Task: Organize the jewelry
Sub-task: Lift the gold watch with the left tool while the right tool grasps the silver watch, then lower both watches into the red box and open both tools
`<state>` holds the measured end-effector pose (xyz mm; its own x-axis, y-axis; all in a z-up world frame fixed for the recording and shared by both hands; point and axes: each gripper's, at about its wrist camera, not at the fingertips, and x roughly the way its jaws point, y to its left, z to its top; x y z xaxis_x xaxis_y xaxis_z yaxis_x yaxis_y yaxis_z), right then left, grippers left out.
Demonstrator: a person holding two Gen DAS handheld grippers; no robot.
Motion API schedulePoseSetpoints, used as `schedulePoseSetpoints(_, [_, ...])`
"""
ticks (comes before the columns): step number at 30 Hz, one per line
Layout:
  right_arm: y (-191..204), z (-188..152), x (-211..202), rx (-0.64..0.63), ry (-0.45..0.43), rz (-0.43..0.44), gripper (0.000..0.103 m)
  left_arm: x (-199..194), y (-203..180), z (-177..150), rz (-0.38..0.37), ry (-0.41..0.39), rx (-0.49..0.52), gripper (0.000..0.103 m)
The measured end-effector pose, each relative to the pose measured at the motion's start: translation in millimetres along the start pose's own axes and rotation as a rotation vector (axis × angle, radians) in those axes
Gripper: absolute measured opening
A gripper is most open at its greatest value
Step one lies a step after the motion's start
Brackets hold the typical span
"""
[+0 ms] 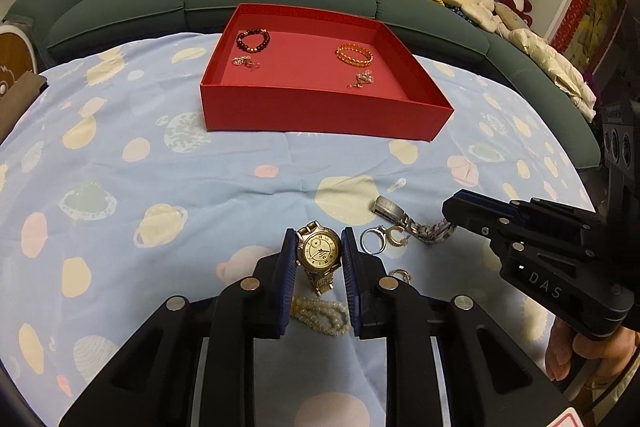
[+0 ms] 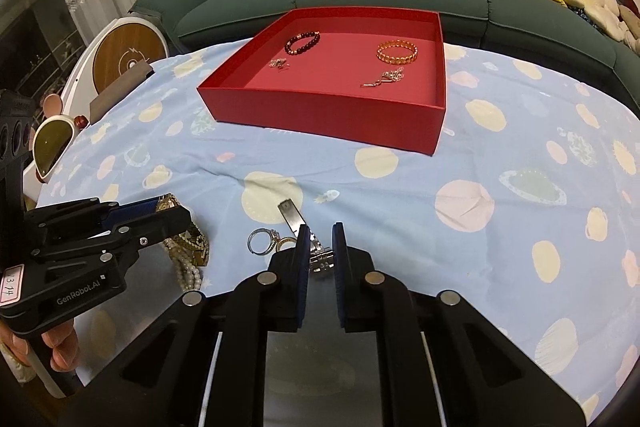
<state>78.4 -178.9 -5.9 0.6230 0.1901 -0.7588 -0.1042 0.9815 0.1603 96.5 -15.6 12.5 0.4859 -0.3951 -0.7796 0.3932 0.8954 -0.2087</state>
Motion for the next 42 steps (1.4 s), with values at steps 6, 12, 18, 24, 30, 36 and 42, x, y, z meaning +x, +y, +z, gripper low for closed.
schedulePoseSetpoints(6, [-1, -3, 7, -0.009, 0.018, 0.007, 0.016, -16, 10, 11, 0.004, -0.047, -0.034, 0.019])
schedulePoseSetpoints(12, [5, -11, 17, -0.055, 0.051, -0.014, 0.041, -23, 18, 15, 0.016, -0.06, -0.054, 0.019])
schedulePoseSetpoints(18, [9, -22, 28, -0.091, 0.082, -0.039, 0.037, -25, 19, 14, 0.018, -0.063, -0.046, 0.019])
schedulePoseSetpoints(24, [8, -25, 25, -0.094, 0.085, -0.05, 0.016, -27, 20, 15, 0.019, -0.064, -0.049, 0.019])
schedulePoseSetpoints(30, [11, -19, 10, -0.083, 0.045, -0.034, 0.015, -30, 18, 19, 0.011, -0.075, -0.051, 0.019])
schedulePoseSetpoints(36, [13, 1, -10, -0.065, -0.019, -0.014, 0.011, -37, 10, 27, -0.001, -0.097, -0.046, 0.019])
schedulePoseSetpoints(42, [10, 14, -21, -0.045, -0.06, -0.012, 0.011, -45, 10, 34, -0.011, -0.122, -0.056, 0.019])
